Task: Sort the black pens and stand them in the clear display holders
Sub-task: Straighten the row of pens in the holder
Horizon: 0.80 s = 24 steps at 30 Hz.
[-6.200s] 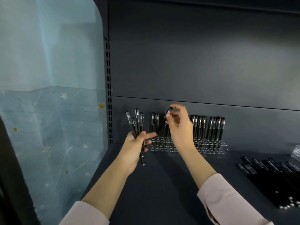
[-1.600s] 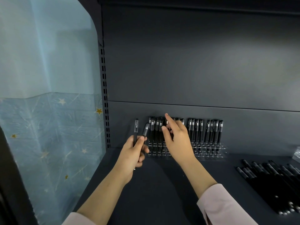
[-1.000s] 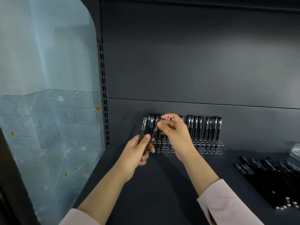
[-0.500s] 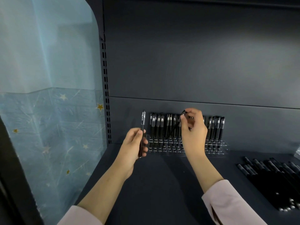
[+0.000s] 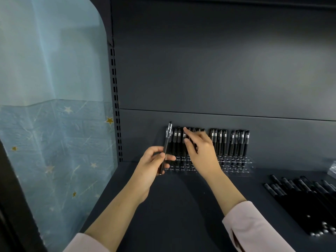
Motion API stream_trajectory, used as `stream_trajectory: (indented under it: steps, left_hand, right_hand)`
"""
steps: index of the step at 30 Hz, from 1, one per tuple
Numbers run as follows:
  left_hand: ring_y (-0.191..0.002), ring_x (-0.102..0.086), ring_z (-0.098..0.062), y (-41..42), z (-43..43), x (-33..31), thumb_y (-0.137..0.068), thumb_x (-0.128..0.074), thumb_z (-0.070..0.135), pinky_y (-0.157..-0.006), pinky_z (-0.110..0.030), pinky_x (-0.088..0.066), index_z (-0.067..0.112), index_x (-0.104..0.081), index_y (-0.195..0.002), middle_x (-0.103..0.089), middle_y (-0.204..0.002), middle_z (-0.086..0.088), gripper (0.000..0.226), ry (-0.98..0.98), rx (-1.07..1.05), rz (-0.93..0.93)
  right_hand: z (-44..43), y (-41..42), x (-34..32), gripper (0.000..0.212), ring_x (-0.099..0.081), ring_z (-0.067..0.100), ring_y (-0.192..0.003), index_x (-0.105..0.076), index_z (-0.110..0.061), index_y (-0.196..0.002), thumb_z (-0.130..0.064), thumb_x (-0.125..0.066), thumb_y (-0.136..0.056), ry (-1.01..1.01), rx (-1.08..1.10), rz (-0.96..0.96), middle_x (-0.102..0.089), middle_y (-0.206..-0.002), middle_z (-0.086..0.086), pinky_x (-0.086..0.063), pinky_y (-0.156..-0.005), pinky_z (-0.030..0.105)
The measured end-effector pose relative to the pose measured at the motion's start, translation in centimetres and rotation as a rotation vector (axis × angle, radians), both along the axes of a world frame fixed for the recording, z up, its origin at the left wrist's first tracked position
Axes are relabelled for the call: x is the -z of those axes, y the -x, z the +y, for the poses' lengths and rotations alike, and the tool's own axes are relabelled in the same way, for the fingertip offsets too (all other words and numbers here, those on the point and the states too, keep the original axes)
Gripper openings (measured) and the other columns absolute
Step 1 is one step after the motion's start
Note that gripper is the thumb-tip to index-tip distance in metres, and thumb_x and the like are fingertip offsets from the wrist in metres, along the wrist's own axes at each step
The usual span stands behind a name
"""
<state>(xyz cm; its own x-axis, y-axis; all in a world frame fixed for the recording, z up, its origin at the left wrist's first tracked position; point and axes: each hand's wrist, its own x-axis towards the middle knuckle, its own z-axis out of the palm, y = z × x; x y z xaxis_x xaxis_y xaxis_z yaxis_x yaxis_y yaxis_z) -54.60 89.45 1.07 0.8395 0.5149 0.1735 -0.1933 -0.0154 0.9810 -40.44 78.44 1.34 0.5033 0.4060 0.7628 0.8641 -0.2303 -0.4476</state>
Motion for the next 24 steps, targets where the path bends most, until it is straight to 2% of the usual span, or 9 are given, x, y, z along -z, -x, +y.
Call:
stream_trajectory:
  steps: [4,6,8,11,14,15,17,20,24]
  left_hand:
    - [-0.08,-0.063,-0.01,0.2,-0.3,0.1,-0.103,-0.047,0.016,-0.078,-0.033,-0.049,0.022,-0.054,-0.118,-0.076,-0.099,0.006,0.017,-0.097,0.011,0.026]
    - [-0.079,-0.064,-0.007,0.2,-0.4,0.1,-0.102,-0.05,0.019,-0.078,-0.03,-0.049,0.025,-0.054,-0.118,-0.075,-0.1,0.01,0.017,-0.17,0.021,0.044]
    - [-0.078,-0.064,-0.005,0.2,-0.5,0.2,-0.1,-0.052,0.02,-0.077,-0.027,-0.05,0.027,-0.055,-0.116,-0.075,-0.1,0.012,0.017,-0.214,0.035,0.037]
    - [-0.088,-0.065,0.002,-0.1,-0.7,0.3,-0.099,-0.054,0.02,-0.078,-0.015,-0.048,0.028,-0.057,-0.117,-0.074,-0.1,0.014,0.019,-0.371,-0.008,0.019]
    - [-0.112,-0.053,0.006,-0.4,-0.4,0.9,-0.1,-0.052,0.026,-0.09,-0.002,-0.037,0.029,-0.055,-0.131,-0.061,-0.122,0.016,0.032,-0.846,-0.124,0.062]
    - [-0.124,-0.045,0.004,-0.5,-0.2,1.2,-0.101,-0.049,0.03,-0.1,-0.003,-0.031,0.029,-0.049,-0.139,-0.053,-0.136,0.015,0.039,-1.011,-0.122,0.088]
    - [-0.144,-0.021,-0.002,-0.8,0.0,1.7,-0.103,-0.04,0.037,-0.115,-0.017,-0.017,0.029,-0.031,-0.151,-0.028,-0.157,0.015,0.05,-1.235,-0.077,0.181]
    - [-0.15,0.001,-0.007,-1.1,0.1,2.6,-0.104,-0.031,0.046,-0.119,-0.024,-0.004,0.028,-0.01,-0.156,-0.003,-0.164,0.011,0.059,-1.376,-0.019,0.368]
    - [-0.15,0.006,-0.01,-1.3,0.2,3.0,-0.103,-0.03,0.049,-0.121,-0.029,0.0,0.026,-0.004,-0.157,0.001,-0.164,0.007,0.064,-1.451,-0.028,0.428]
  right_hand:
    - [-0.2,1.5,-1.6,0.036,-0.057,0.008,-0.094,-0.06,-0.022,-0.128,-0.035,-0.054,-0.095,-0.098,-0.065,0.157,-0.059,-0.101,-0.009,-0.047,-0.082,0.021]
    - [-0.3,2.3,-2.5,0.026,-0.062,0.008,-0.09,-0.066,-0.019,-0.113,-0.033,-0.06,-0.092,-0.106,-0.184,0.367,-0.066,-0.095,-0.007,-0.051,-0.082,0.022]
    - [-0.4,2.8,-2.7,0.017,-0.066,0.017,-0.087,-0.069,-0.011,-0.1,-0.025,-0.064,-0.091,-0.136,-0.321,0.541,-0.071,-0.092,0.002,-0.054,-0.078,0.028]
    - [-0.7,2.7,-2.8,0.011,-0.067,0.014,-0.08,-0.069,-0.008,-0.098,-0.015,-0.063,-0.091,-0.219,-0.38,0.627,-0.072,-0.088,0.002,-0.053,-0.07,0.025]
    - [-1.3,1.9,-3.1,0.024,-0.068,0.012,-0.078,-0.061,-0.016,-0.115,-0.011,-0.061,-0.092,-0.388,-0.288,0.613,-0.072,-0.085,0.002,-0.055,-0.07,0.024]
    - [-1.5,1.5,-3.1,0.03,-0.069,0.013,-0.079,-0.056,-0.019,-0.12,-0.012,-0.062,-0.092,-0.447,-0.203,0.571,-0.072,-0.085,0.003,-0.056,-0.072,0.024]
    - [-2.3,0.8,-2.8,0.036,-0.068,0.018,-0.08,-0.048,-0.028,-0.123,-0.018,-0.062,-0.092,-0.521,-0.038,0.464,-0.071,-0.085,0.003,-0.054,-0.074,0.023]
    - [-2.8,0.2,-2.3,0.037,-0.067,0.017,-0.08,-0.042,-0.035,-0.124,-0.022,-0.061,-0.094,-0.517,0.048,0.376,-0.07,-0.086,0.004,-0.049,-0.072,0.017]
    - [-2.5,0.2,-1.8,0.036,-0.063,0.004,-0.073,-0.042,-0.033,-0.122,-0.021,-0.061,-0.094,-0.464,0.084,0.314,-0.067,-0.08,-0.002,-0.049,-0.064,0.014]
